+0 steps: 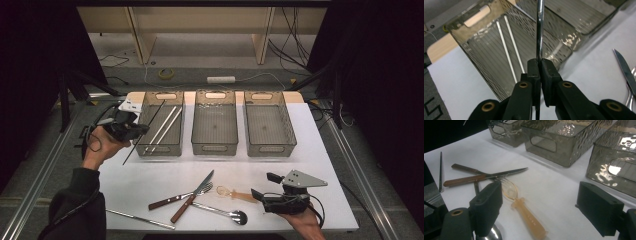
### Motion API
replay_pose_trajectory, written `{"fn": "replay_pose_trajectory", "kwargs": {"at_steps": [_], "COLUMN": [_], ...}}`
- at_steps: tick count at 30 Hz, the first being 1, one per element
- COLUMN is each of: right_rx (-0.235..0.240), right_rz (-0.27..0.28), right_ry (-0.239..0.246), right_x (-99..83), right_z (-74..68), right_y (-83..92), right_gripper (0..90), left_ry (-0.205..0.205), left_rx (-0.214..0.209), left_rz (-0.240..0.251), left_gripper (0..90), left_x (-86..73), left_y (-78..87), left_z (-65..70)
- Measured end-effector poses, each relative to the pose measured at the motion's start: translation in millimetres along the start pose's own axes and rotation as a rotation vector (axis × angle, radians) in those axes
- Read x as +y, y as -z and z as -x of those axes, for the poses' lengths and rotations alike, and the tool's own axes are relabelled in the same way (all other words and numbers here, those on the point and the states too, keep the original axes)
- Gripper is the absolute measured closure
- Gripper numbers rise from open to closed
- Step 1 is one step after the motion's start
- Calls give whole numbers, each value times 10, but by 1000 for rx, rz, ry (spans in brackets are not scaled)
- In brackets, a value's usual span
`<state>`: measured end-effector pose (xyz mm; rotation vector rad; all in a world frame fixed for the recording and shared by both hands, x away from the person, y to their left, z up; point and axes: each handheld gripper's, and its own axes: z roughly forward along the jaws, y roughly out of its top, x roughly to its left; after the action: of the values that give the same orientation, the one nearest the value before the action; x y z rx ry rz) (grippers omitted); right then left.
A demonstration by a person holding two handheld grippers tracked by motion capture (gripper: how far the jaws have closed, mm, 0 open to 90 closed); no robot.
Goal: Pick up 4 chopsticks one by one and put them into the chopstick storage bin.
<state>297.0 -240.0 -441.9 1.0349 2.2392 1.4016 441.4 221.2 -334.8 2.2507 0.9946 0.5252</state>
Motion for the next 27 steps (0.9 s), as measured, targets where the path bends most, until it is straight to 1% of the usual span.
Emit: {"fn": "replay_pose_trajectory", "kwargs": {"at_steps": [2, 4, 6, 8, 9, 10, 14, 15, 16, 21, 22, 23, 25, 26, 27], "right_rx": [1, 1, 1, 1, 2, 2, 3, 2, 4, 6, 7, 8, 8, 9, 9], "right_rz": [-1, -2, -2, -1, -1, -1, -4, -4, -3, -2, -2, -5, -8, -9, -8], "right_ry": [0, 0, 0, 0, 0, -1, 1, 2, 0, 2, 3, 2, 2, 1, 2], "right_x": [-1, 0, 0, -1, -1, -1, -1, -1, -2, -2, -3, -3, -4, -3, -3], "right_z": [0, -1, -1, 1, 2, 2, -1, -1, 0, 0, -1, 0, 1, -1, -4], "right_y": [-4, -5, -4, -3, -3, -3, -7, -7, -7, -9, -10, -10, -15, -15, -14], "right_gripper": [215, 216, 215, 216, 215, 215, 216, 215, 215, 215, 215, 216, 215, 215, 216], "left_ry": [7, 8, 16, 18, 18, 27, 35, 35, 45, 87, 87, 106, 128, 140, 140], "left_rx": [5, 17, 20, 27, 27, 36, 47, 47, 52, 60, 60, 60, 65, 61, 61], "left_rz": [17, 22, 25, 31, 31, 40, 49, 49, 55, 72, 72, 85, 96, 95, 95], "left_gripper": [852, 852, 852, 852, 852, 852, 852, 852, 852, 852, 852, 852, 852, 852, 852], "left_x": [77, 150, 212, 268, 268, 321, 403, 403, 427, 456, 456, 449, 434, 422, 422], "left_y": [3, -6, -23, -33, -33, -44, -86, -86, -128, -216, -216, -245, -291, -319, -319], "left_z": [-35, -66, -95, -124, -124, -141, -175, -175, -199, -306, -306, -348, -383, -400, -400]}}
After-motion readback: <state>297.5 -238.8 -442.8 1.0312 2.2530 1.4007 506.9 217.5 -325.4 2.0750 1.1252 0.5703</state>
